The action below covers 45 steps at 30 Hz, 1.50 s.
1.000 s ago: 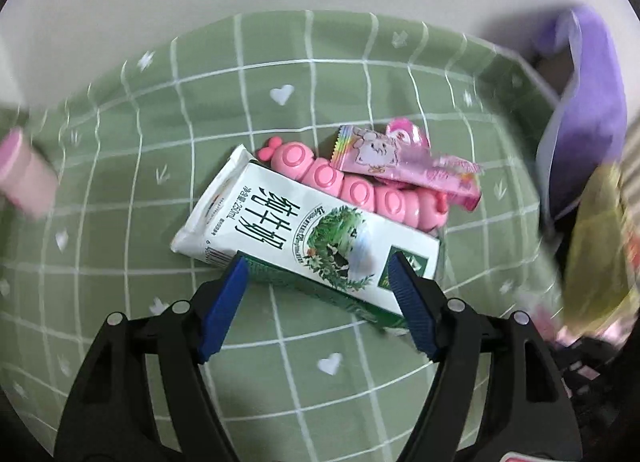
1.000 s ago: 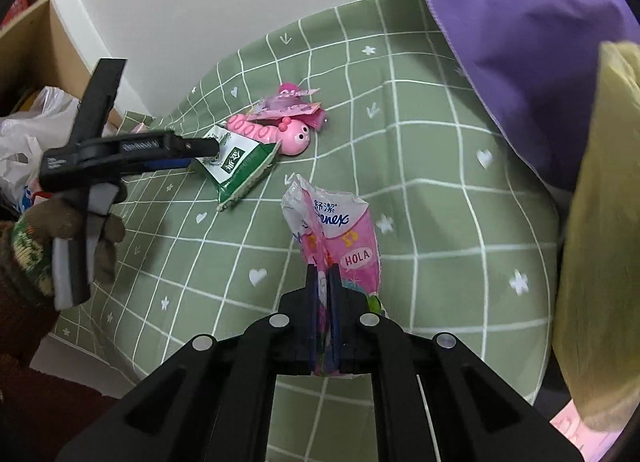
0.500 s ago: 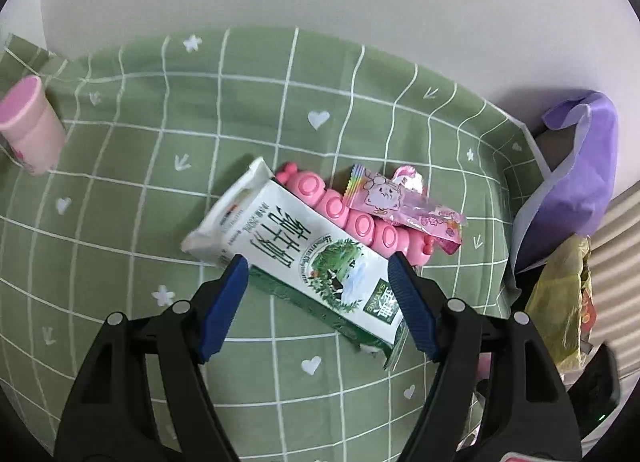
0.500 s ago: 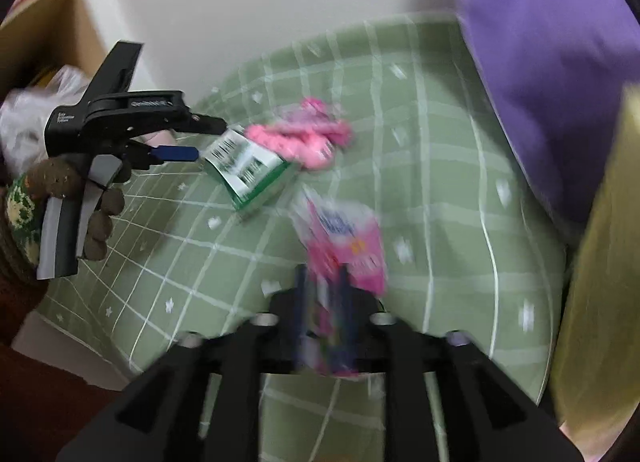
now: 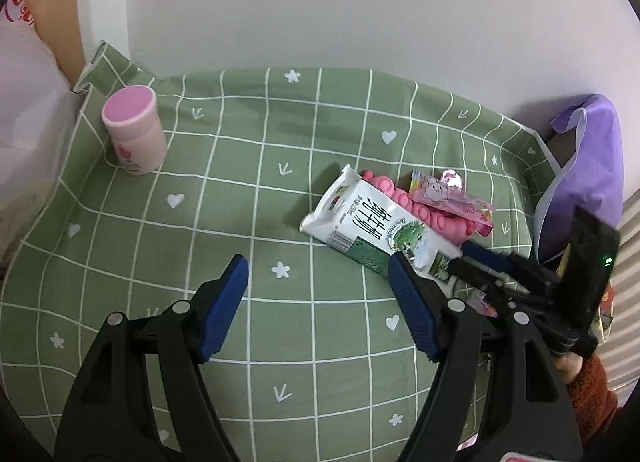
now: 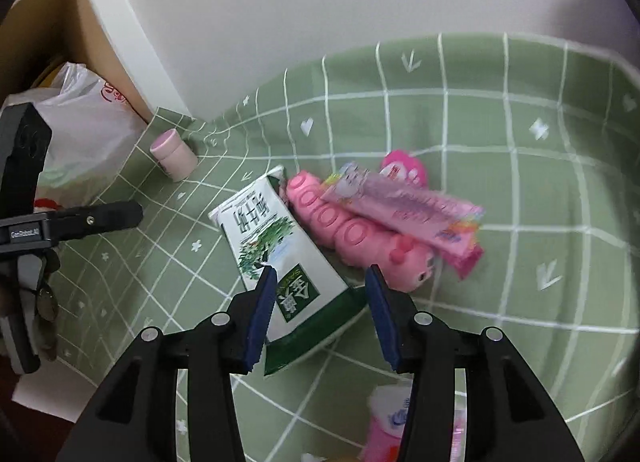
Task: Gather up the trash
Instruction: 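Grasp the white milk carton with the left gripper while the right holds the tissue pack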
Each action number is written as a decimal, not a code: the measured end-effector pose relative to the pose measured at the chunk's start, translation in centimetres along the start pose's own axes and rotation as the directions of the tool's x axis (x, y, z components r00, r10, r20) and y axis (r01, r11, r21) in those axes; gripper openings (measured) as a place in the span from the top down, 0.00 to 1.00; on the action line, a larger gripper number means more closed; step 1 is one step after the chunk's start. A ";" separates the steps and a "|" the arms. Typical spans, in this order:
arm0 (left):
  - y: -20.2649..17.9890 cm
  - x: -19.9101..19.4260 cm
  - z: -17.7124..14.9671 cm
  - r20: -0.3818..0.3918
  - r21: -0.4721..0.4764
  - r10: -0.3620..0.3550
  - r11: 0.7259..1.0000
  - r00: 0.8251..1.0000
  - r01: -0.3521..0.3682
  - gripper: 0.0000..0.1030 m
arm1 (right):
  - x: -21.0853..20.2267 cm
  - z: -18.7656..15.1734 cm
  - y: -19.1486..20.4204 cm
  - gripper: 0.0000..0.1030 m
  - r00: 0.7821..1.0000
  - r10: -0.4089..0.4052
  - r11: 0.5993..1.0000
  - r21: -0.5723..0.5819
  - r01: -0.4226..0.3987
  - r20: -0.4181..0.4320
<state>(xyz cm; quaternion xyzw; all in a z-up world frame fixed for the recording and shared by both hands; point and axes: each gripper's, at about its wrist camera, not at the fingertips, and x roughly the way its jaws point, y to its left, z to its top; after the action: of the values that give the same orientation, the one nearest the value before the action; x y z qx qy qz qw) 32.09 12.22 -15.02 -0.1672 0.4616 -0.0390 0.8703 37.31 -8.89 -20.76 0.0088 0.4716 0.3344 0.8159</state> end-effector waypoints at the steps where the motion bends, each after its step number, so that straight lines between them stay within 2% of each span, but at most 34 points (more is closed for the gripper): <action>1: 0.4 -0.1 0.1 0.003 -0.009 -0.009 1.000 1.000 0.009 0.34 | 0.1 -0.5 0.2 0.57 1.000 0.026 1.000 0.003 -0.026 -0.010; 4: 1.0 0.1 0.1 0.004 -0.044 -0.032 0.999 0.999 0.032 0.34 | 0.1 -1.9 1.8 0.57 0.994 0.106 0.994 -0.018 -0.107 -0.038; 6: 1.0 0.6 0.1 -0.005 -0.059 -0.049 0.997 0.999 0.048 0.34 | 0.2 -2.8 3.5 0.57 0.972 0.213 0.975 -0.040 -0.218 -0.100; 8: 0.6 1.2 0.1 -0.020 -0.058 -0.067 0.996 0.998 0.065 0.34 | -0.3 -3.5 4.8 0.57 0.965 0.229 0.967 -0.085 -0.241 -0.126; 11: -0.7 2.2 0.5 -0.046 -0.027 -0.075 0.997 0.996 0.074 0.34 | -2.2 -3.9 5.2 0.57 0.982 0.164 0.975 -0.135 -0.175 -0.095; 16: -3.3 5.7 1.3 -0.115 -0.022 -0.010 1.000 0.993 0.008 0.33 | -6.6 -5.1 1.1 0.57 0.998 0.057 0.998 -0.009 -0.056 0.011; 19: -4.2 7.7 2.0 -0.135 -0.051 0.019 0.998 0.991 -0.026 0.33 | -8.7 -6.4 -1.0 0.57 0.999 -0.014 0.999 0.042 0.013 0.036; 23: -5.8 9.7 2.5 -0.149 0.019 0.127 0.992 0.981 -0.126 0.33 | -10.7 -8.5 -2.7 0.57 0.997 -0.065 0.993 0.099 0.059 0.053; 25: -6.1 9.9 2.6 -0.141 0.024 0.133 0.991 0.981 -0.131 0.33 | -11.3 -9.4 -2.7 0.57 0.993 -0.101 0.990 0.103 0.094 0.064; 29: -5.7 9.7 3.0 -0.137 0.013 0.145 0.989 0.980 -0.144 0.40 | -11.9 -10.8 -3.2 0.57 0.986 -0.142 0.983 0.133 0.129 0.092; 32: -5.0 9.4 3.5 -0.151 -0.013 0.105 0.994 0.983 -0.108 0.45 | -11.4 -11.4 -3.6 0.52 0.992 -0.100 0.983 0.164 0.085 0.082; 36: -4.4 7.0 3.0 -0.116 -0.019 -0.001 1.000 0.993 -0.002 0.53 | -10.9 -11.6 -2.6 0.49 0.996 -0.070 0.989 0.133 0.061 0.060; 40: -4.6 2.8 1.0 -0.031 0.034 -0.060 0.998 0.998 0.061 0.53 | -10.1 -11.2 -1.6 0.48 0.988 -0.150 0.987 0.064 0.148 0.029; 43: -4.7 -0.4 -0.7 0.038 0.051 -0.093 0.995 0.995 0.091 0.53 | -9.1 -10.8 -1.6 0.48 0.975 -0.221 0.974 0.055 0.219 0.021; 45: -4.9 -2.1 -1.8 0.072 0.059 -0.112 0.992 0.991 0.107 0.53 | -8.4 -10.7 -1.8 0.48 0.971 -0.239 0.970 0.057 0.238 0.013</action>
<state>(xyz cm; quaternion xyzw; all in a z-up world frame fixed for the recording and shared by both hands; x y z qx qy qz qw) 29.80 7.58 -12.67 -0.1695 0.4172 -0.0931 0.8880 27.19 -18.13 -20.90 -0.0220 0.4702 0.2209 0.8542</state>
